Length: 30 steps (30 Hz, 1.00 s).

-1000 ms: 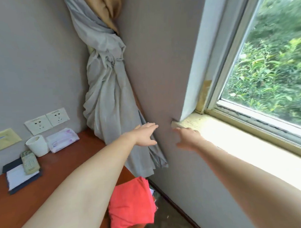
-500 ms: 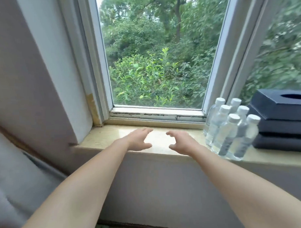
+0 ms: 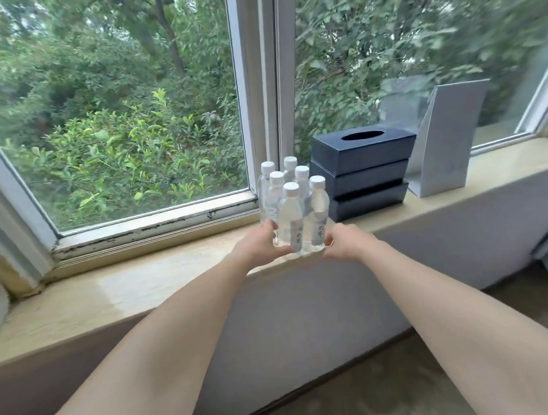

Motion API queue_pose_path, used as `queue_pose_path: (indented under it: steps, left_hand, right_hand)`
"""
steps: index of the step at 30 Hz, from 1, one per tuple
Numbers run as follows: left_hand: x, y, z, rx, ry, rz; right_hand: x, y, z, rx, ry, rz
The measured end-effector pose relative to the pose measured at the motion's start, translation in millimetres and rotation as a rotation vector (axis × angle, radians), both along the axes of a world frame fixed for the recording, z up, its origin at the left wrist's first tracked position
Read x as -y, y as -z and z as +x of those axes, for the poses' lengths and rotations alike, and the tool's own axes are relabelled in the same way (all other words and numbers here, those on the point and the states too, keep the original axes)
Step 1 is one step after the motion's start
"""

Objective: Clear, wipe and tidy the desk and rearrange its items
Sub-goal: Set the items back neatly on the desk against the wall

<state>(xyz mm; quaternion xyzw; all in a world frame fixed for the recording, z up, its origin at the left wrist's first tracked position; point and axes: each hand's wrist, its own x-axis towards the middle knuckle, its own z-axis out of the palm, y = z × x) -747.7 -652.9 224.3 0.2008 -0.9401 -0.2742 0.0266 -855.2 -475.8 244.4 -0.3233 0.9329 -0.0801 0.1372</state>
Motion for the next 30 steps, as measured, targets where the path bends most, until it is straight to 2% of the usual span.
queue_pose_path:
  steps: [6, 11, 17, 23, 30]
  left_hand:
    - [-10.3, 9.7, -22.8, -0.187, -0.133, 0.198]
    - [-16.1, 23.4, -36.2, -0.259, -0.208, 0.348]
    - [-18.4, 29.8, -39.7, -0.291, -0.303, 0.352]
    - [-9.3, 28.9, -30.8, -0.315, -0.262, 0.371]
    - [12.9, 26.6, 13.5, -0.394, -0.305, 0.386]
  right_hand:
    - [3.0, -7.4, -14.0, 0.065, 0.175, -0.240]
    - [8.9, 3.7, -19.7, 0.249, 0.209, -0.475]
    - [20.1, 16.4, -36.7, 0.234, 0.186, -0.532]
    - [27.0, 39.8, -45.2, 0.369, 0.181, -0.695]
    - [48.7, 45.1, -25.7, 0.365, 0.041, -0.750]
